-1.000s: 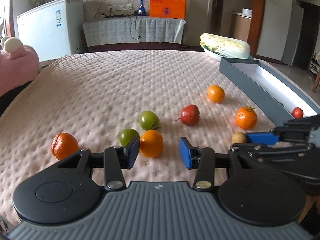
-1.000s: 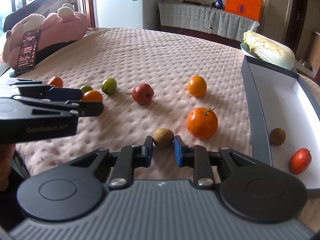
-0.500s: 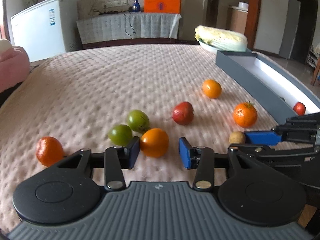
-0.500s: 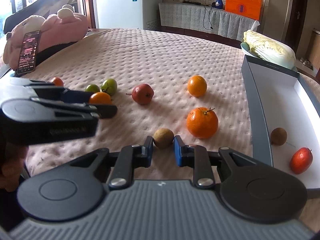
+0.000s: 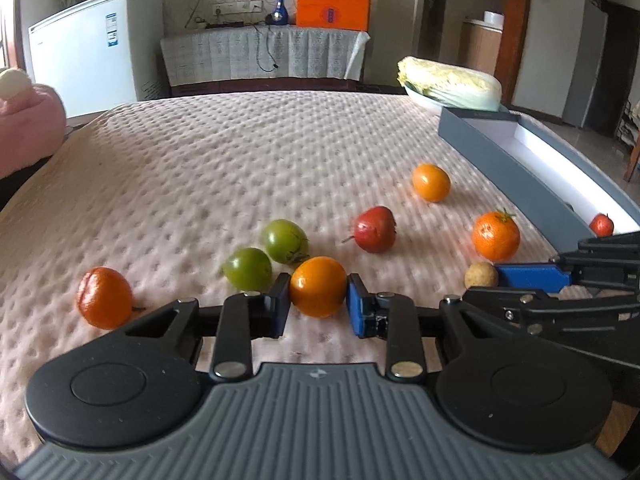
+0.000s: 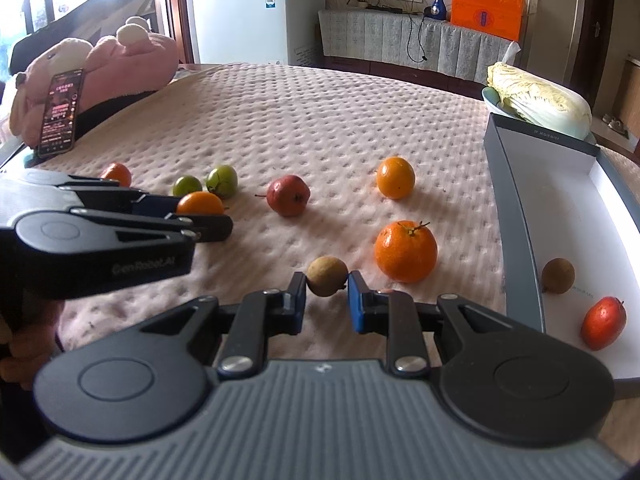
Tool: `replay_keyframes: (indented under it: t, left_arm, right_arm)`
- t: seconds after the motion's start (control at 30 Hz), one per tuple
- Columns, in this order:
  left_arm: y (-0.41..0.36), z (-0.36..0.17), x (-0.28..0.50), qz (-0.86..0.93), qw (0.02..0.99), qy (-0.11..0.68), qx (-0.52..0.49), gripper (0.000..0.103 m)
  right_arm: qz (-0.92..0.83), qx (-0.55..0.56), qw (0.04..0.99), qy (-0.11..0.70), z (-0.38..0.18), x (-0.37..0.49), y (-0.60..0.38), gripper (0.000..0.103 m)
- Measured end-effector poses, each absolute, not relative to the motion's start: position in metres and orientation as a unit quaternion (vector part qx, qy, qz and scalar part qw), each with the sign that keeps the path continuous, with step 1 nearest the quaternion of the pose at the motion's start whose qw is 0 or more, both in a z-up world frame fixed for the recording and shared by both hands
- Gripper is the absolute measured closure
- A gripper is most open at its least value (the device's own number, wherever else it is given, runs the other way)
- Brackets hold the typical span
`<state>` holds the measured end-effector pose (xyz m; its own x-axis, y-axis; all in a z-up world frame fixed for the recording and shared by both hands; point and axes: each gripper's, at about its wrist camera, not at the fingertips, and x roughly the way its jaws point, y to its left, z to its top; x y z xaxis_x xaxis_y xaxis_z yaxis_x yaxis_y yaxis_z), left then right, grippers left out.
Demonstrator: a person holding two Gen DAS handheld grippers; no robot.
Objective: Organize fruits
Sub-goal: 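Grasp a brown kiwi with the right gripper while the left grasps an orange, then carry the orange and the kiwi over the grey box with both grippers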
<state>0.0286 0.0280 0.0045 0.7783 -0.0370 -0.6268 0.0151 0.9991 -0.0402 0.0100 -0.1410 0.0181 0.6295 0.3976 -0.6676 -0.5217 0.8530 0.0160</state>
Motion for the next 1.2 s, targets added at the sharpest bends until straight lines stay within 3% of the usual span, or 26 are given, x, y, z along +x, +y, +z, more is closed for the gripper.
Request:
replay_keyframes:
  t: [1.2]
  left_arm:
    - [0.027,0.035,0.007,-0.021,0.958,0.286,-0.022,0.069]
  right_arm:
    - [0.275,-0.069,0.901,0.327,0.042,-0.007,-0.157,0.078]
